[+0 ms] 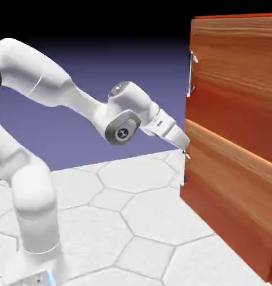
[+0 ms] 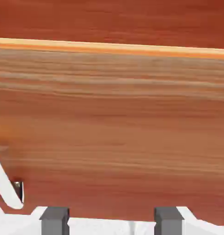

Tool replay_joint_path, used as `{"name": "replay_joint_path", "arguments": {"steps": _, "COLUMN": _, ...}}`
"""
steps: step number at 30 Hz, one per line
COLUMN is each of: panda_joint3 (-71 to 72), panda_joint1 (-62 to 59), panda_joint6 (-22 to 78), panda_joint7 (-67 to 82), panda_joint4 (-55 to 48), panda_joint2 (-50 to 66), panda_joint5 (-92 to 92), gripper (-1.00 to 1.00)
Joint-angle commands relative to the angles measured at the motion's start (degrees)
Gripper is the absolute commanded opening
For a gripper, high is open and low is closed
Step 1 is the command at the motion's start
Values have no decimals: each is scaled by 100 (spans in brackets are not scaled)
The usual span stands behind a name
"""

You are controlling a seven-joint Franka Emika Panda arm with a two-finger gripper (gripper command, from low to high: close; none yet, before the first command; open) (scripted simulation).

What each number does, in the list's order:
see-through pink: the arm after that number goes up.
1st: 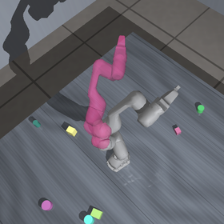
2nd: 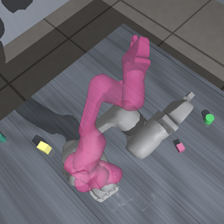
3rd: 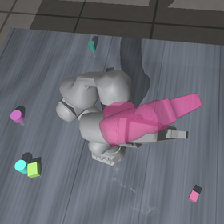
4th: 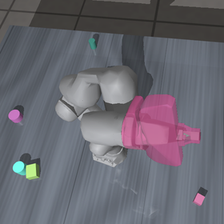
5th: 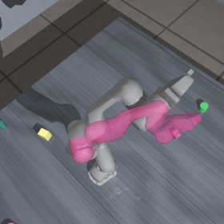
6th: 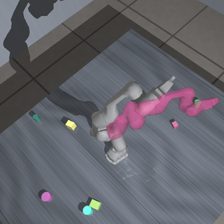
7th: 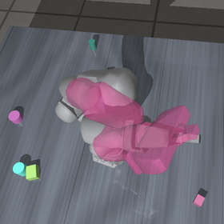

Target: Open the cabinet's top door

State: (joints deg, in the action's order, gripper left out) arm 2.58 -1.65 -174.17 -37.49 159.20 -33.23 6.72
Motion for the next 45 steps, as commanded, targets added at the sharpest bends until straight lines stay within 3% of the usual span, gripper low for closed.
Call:
{"name": "replay_joint_path", "arguments": {"steps": 1, "panda_joint3": 96, "panda_joint1": -87, "panda_joint6": -6, "panda_joint7": 184, "panda_joint4": -67, "panda_joint2": -21, "panda_joint5": 250, "gripper": 0}}
{"name": "replay_joint_path", "arguments": {"steps": 45, "panda_joint3": 4310, "panda_joint1": -3904, "panda_joint6": -268, "panda_joint7": 8288, "panda_joint4": -2997, "panda_joint2": -950, "panda_joint5": 11215, "gripper": 0}}
